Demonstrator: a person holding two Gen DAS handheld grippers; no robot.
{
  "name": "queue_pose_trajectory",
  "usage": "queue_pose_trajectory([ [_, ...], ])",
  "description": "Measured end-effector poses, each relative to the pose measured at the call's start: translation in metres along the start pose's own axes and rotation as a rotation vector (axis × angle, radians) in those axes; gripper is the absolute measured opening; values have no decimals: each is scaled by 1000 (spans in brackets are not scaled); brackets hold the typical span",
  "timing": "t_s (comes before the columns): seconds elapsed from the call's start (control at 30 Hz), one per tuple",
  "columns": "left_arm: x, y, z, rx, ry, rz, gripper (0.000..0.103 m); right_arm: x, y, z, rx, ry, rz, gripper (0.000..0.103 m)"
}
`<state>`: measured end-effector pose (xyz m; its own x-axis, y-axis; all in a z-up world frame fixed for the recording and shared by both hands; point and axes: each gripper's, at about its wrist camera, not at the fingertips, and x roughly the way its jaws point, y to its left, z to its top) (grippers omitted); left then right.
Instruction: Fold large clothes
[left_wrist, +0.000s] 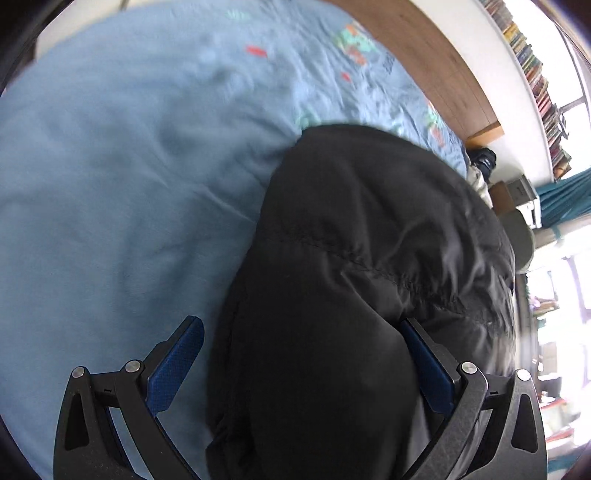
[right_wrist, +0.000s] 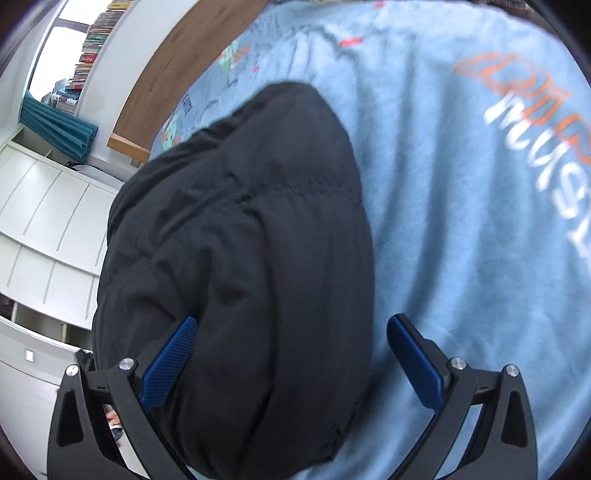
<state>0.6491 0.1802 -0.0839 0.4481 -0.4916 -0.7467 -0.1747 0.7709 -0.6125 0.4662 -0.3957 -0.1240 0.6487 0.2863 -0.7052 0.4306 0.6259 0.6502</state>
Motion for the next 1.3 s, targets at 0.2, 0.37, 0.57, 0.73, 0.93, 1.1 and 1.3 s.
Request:
queue_pose_trajectory([
  [0.2,27,14,-14,-38,116,-165,102,35,-9,2,37,80,129,103],
  [0.37,30,3,-33,-16,132,-296,102,59,15,-5,-28,159,244,103],
  [0.57,25,-7,-46,-39,89,-310,72,69,20,-5,3,159,216,103],
  [0.73,3,-29,-46,-57,32,-327,36,54,54,-4,-77,116,249,47],
  [0.93,-42,-75,-46,-1,-49,-376,23,19,119,6,-248,47,241,31],
  [1.1,-99,-110,-57,52,-101,-443,21,-24,172,7,-343,-25,269,28],
  [1.3,-169,-102,-96,88,-132,-515,21,-90,181,-27,-388,-41,348,28],
])
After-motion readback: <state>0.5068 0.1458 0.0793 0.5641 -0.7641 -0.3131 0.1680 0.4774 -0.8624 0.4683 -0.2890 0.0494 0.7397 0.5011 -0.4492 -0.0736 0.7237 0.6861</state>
